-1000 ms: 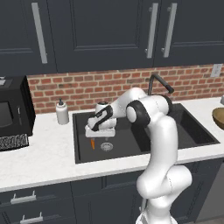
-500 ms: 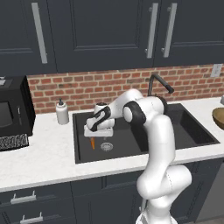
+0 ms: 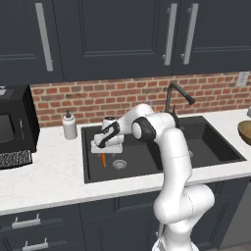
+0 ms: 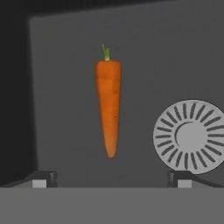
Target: Pick the carrot from the sink and place it in the bowl. Then pick the bowl and place it in the microwave. Then close the microwave door and press the start button.
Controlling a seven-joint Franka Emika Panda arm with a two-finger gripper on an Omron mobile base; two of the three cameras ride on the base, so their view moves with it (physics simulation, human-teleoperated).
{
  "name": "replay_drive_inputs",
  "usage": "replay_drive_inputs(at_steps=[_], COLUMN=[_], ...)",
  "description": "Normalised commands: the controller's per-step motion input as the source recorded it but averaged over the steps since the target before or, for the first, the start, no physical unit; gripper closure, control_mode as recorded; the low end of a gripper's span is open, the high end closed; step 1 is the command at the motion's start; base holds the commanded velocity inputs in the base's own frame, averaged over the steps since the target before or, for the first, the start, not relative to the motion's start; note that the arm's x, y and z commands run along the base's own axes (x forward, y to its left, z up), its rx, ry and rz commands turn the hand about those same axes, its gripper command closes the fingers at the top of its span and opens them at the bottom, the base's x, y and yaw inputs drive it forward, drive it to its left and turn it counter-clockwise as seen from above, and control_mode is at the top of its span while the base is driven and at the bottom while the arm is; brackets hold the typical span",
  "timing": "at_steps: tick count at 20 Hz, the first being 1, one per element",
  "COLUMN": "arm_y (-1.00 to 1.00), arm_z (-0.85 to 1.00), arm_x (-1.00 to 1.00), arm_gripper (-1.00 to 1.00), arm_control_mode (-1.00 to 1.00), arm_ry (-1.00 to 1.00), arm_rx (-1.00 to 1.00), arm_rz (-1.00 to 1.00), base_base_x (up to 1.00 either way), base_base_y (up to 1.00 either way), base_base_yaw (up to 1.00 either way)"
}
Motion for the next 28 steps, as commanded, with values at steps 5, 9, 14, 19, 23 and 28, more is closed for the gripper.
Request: replay_drive_inputs(at_steps=[5, 9, 14, 19, 23, 28], arm_y=[0.11, 0.00, 0.00, 0.00, 0.00, 0.05], arm_z=[-0.27, -0.33, -0.34, -0.37, -0.38, -0.31], arm_x=[0.38, 0.28, 0.16, 0.18, 0.15, 0.03], arm_gripper=[-1.00, -1.00, -1.00, -1.00, -1.00, 1.00], arm_control_mode=[-1.00, -1.00, -1.00, -1.00, -1.00, -1.00], arm_ry=[0.00, 0.00, 0.00, 0.00, 0.00, 0.00], arm_rx=[0.00, 0.00, 0.00, 0.00, 0.00, 0.00], arm_rz=[0.00, 0.00, 0.00, 0.00, 0.00, 0.00], base_base_x=[0.00, 0.00, 0.00, 0.00, 0.00, 0.00], base_base_y=[0.00, 0.00, 0.00, 0.00, 0.00, 0.00], base_base_yaw=[0.00, 0.00, 0.00, 0.00, 0.00, 0.00])
